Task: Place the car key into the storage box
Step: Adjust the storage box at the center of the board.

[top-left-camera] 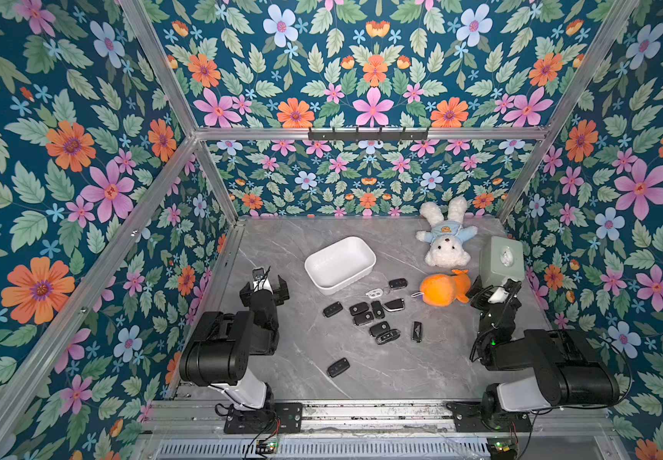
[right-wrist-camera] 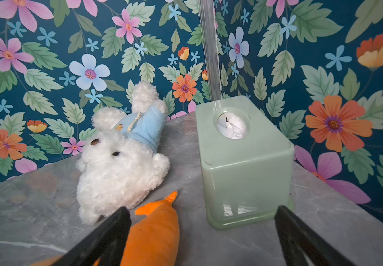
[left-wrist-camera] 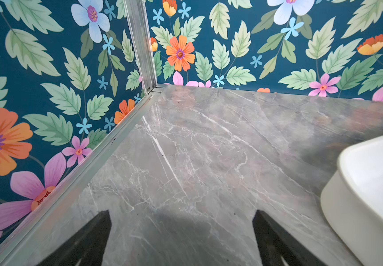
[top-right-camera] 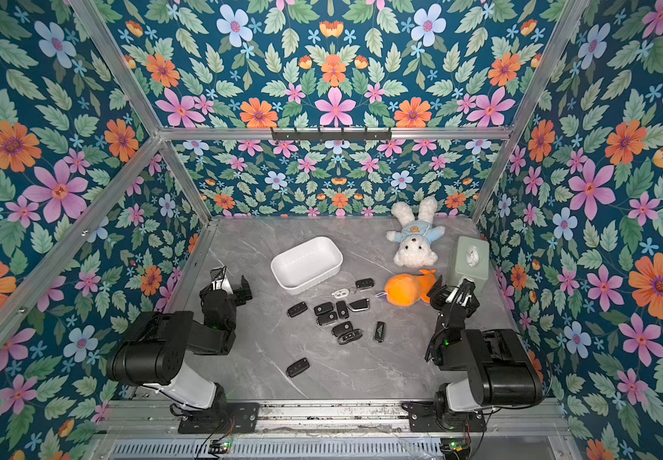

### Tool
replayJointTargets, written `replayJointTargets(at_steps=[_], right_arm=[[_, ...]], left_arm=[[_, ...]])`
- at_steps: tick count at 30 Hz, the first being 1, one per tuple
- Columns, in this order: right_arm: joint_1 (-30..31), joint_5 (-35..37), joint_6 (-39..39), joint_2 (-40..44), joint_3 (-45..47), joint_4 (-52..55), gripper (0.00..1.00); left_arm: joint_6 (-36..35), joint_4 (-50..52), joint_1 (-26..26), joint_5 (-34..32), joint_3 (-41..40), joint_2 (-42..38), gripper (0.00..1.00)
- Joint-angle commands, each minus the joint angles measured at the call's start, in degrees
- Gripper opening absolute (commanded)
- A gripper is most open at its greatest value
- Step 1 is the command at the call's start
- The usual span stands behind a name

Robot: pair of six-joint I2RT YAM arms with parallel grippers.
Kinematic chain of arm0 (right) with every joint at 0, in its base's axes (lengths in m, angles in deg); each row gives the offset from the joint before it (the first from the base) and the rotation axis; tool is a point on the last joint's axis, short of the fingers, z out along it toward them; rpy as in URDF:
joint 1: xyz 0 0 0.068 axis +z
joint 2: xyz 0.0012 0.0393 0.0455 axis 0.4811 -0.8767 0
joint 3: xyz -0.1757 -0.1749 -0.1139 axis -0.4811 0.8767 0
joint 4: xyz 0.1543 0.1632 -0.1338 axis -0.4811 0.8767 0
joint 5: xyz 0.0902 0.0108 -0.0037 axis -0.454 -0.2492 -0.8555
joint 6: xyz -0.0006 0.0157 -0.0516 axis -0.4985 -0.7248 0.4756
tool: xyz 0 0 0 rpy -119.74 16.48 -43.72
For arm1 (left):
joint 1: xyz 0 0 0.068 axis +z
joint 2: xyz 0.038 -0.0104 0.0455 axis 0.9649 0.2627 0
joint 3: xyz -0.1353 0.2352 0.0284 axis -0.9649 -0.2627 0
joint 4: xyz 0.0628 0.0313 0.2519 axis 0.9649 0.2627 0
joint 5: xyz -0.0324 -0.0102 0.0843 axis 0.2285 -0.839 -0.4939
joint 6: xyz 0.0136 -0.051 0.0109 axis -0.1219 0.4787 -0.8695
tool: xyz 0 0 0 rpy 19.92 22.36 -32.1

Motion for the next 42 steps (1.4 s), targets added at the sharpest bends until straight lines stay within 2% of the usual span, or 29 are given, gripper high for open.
replayJointTargets(at_steps=[1,16,20,23,26,28,33,38,39,42], right_arm=[[0.04,-0.1,0.24,-0.06,0.07,-1.62,0.99],[0.04,-0.18,0.07,0.1,-0.04,-1.13,0.99],[-1.02,-2.37,-0.51,0.4,0.17,-0.86,0.99],[-1.06,-2.03,-0.08,0.67,1.33,-3.85,0.99],[-1.01,-1.74,-0.36,5.4,5.36,-6.7,0.99],[-1.0,0.11,-0.47,9.41,7.25,-7.86,0.99],[-0.92,0.13,-3.34,26.55,2.11,18.14,0.99],[-0.96,-2.31,-11.76,34.84,-6.01,38.35,0.99],[-0.98,-3.33,-13.93,35.16,-8.81,43.62,0.99],[-0.96,-8.56,-16.49,33.0,-17.53,57.38,0.99]], left_arm=[[0.17,-2.19,0.02,-0.11,0.06,-0.07,1.0],[0.19,-1.98,0.05,0.11,0.12,-0.12,1.0],[0.24,-1.91,0.04,0.11,0.18,-0.07,1.0],[0.17,-2.6,-0.06,-0.64,-0.04,-0.21,1.0],[1.02,2.04,-0.14,-1.97,1.0,-2.6,1.0],[-0.14,0.04,-0.88,-2.97,0.55,-2.09,1.0],[-0.61,-1.83,-1.64,-3.84,-0.63,-2.47,1.0],[-1.32,-3.47,-1.93,-4.0,-1.15,-2.84,1.0],[-2.34,-0.34,-2.75,-5.25,-0.09,-4.29,1.0],[-3.96,16.69,-3.82,-2.78,6.49,-10.33,1.0]])
